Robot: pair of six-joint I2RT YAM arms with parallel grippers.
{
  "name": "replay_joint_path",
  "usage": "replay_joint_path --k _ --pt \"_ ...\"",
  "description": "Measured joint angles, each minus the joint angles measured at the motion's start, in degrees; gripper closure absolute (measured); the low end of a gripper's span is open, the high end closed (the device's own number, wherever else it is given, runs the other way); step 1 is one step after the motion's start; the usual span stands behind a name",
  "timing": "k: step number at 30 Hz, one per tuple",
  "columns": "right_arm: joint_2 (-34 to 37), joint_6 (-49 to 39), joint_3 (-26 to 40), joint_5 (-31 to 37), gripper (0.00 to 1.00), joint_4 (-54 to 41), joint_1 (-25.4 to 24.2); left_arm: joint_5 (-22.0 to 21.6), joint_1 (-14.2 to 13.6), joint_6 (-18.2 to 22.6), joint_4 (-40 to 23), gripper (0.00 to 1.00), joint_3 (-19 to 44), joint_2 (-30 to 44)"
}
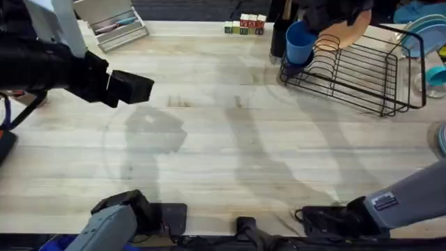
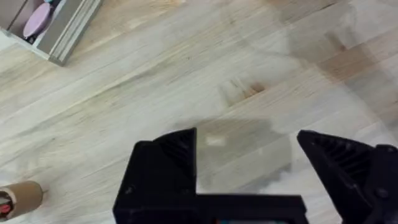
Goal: Pick up the cup on the table and put them onto the rack.
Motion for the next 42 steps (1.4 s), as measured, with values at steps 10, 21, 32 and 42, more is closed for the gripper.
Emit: replay_joint_path --k 10,21,32,42 --pt "1.3 0.0 -0.1 0.0 0.968 0.1 -0.4 0.0 0.0 0.0 0.0 0.007 0.0 0.0" --pt "4.2 0.0 -0.1 0.2 0.968 -0.7 -0.5 0.0 0.0 0.0 0.1 0.007 0.0 0.0" --pt "4.2 -0.1 -0.1 0.2 0.917 -0.9 -0.7 0.0 0.0 0.0 0.1 0.007 0.0 0.0" --pt "4.2 -0.2 -0.1 0.2 0.875 -0.9 -0.6 0.0 0.0 0.0 0.1 0.007 0.0 0.0"
